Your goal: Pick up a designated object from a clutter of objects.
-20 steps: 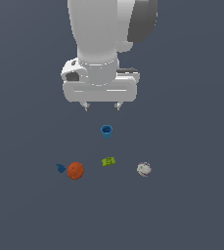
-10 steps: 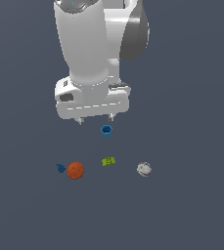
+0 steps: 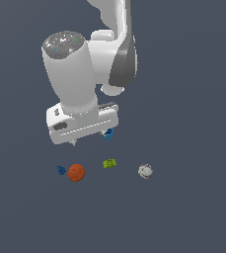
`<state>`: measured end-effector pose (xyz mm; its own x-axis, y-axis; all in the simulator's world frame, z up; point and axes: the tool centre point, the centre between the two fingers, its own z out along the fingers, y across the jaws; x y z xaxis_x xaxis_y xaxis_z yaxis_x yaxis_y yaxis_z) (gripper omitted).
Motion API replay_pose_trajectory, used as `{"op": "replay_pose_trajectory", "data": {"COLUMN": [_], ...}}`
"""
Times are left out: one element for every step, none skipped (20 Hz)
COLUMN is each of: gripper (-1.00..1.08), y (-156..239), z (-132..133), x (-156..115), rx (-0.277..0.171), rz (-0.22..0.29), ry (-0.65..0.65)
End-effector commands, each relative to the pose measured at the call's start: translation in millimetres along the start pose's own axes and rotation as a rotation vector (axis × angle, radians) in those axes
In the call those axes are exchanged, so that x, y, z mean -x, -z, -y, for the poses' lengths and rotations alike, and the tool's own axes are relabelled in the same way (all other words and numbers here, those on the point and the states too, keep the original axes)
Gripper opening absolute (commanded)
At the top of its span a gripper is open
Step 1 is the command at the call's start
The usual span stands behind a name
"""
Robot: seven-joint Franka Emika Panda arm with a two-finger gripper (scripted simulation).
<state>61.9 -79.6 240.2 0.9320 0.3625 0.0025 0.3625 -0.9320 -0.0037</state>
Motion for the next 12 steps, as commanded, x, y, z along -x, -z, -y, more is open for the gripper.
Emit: {"op": "replay_pose_trajectory", "data": {"gripper": [1.00, 1.00, 1.00, 1.00, 1.00, 1.00, 1.00, 1.00, 1.00, 1.00, 1.00, 1.00], "y": [-13.1, -18.3, -23.7, -29.1, -34.5, -40.0, -45.6, -51.2, -56.9, -62.6, -68.4, -74.2], "z": [-10.1, -14.0, -18.0, -21.9, -25.8, -29.6, -33.5, -37.3, -41.1, -44.9, -48.7, -52.4], "x": [-3.8, -5.2, -6.5, -7.6, -8.7, -9.8, -10.7, -11.6, -12.4, -13.1, -13.7, -14.2], "rx": [0.001, 0.001, 0.001, 0.001, 0.002, 0.002, 0.002, 0.002, 0.002, 0.002, 0.003, 0.003], "rz": [0.000, 0.000, 0.000, 0.001, 0.001, 0.001, 0.001, 0.001, 0.001, 0.002, 0.002, 0.002], "ry": [0.055, 0.076, 0.097, 0.119, 0.140, 0.161, 0.183, 0.204, 0.225, 0.246, 0.268, 0.289]}}
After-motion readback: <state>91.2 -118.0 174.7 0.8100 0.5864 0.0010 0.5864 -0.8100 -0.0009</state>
